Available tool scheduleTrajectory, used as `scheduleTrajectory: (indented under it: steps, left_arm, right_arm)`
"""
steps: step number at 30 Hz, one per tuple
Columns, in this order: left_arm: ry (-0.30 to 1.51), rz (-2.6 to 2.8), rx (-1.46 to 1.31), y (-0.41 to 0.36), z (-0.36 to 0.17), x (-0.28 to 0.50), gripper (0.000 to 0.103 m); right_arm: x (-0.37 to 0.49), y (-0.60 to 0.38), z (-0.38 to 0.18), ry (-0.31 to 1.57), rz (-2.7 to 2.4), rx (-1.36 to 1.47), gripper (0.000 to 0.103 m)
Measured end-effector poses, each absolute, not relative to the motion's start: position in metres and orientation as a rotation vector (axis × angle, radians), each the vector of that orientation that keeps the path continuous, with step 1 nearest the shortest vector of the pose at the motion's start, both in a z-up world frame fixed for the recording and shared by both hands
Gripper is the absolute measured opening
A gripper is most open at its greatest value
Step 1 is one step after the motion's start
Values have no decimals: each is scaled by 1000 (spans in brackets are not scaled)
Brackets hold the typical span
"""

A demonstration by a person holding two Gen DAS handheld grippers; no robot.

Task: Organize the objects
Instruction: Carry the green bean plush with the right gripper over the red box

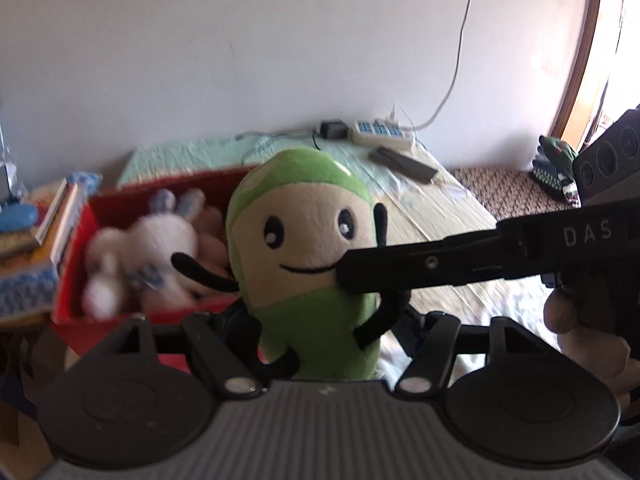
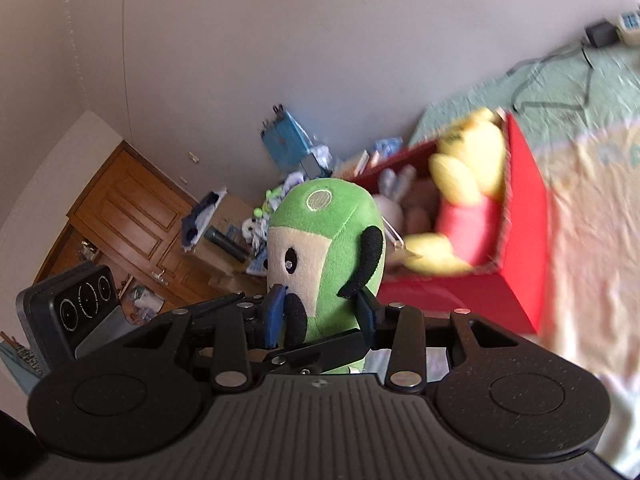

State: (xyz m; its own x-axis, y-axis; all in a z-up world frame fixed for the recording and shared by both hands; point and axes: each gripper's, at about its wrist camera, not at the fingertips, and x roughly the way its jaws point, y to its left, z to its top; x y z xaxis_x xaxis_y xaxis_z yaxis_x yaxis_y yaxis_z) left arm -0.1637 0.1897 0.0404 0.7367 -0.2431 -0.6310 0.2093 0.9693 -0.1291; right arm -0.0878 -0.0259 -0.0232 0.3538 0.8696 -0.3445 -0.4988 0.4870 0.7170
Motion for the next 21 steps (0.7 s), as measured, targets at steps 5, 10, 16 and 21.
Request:
scheduleTrajectory:
  steps: [5, 10, 16, 21]
  left_arm:
    - [647, -269, -49, 213, 48, -144, 68]
    - [604, -295, -68, 229, 49, -116, 68]
    - [635, -299, -85, 236, 29, -81, 68]
    - [712, -304, -117, 241, 6, -61, 68]
  right_arm:
    - [-78, -4, -13, 706, 888, 535, 41]
    - [-65, 13, -4, 626, 816, 497, 40]
    - [-50, 33, -13, 600, 713, 412, 40]
    - [-35, 41, -30, 636, 663, 394, 39]
